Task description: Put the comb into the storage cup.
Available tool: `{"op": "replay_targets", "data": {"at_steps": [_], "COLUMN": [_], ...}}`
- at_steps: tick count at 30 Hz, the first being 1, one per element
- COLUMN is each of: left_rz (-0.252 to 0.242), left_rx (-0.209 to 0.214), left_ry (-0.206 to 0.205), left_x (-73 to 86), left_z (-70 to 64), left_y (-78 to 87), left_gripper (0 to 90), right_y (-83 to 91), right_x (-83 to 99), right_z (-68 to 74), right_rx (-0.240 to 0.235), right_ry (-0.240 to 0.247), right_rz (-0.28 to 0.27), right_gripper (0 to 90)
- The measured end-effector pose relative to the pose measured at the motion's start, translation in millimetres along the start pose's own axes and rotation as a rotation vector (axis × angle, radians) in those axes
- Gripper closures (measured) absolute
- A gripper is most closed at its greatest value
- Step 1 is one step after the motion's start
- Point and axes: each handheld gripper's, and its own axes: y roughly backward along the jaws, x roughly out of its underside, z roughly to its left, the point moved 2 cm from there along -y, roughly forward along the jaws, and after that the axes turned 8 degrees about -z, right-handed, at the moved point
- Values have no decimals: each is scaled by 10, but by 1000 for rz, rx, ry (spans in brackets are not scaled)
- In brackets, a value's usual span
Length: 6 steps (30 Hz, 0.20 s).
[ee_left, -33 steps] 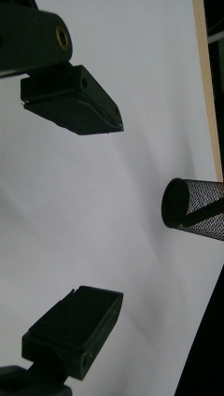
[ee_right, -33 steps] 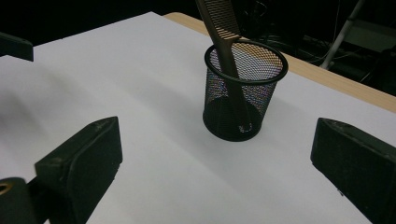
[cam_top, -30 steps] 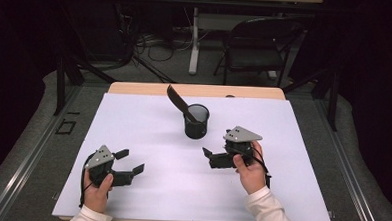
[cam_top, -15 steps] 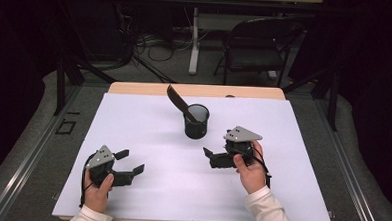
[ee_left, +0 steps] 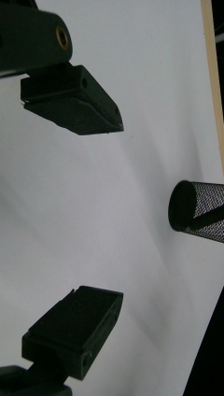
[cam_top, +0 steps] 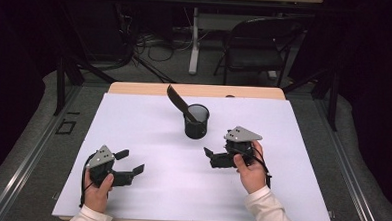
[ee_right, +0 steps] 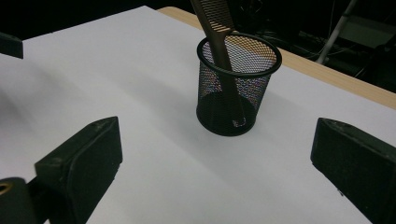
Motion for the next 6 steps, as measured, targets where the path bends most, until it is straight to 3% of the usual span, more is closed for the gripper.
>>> {"op": "replay_targets", "data": {"at_steps": [6], "left_rz": [-2], "left_rx": [3], "left_ry": [7], "left_x": [0], "left_z": [13], "left_y": [0], "left_gripper": [160], "right_y": [-7], "right_x": [11], "right_z": [-17], "right_rx": [5], "right_ry": [0], "right_rz": [4], "right_gripper": [20]}}
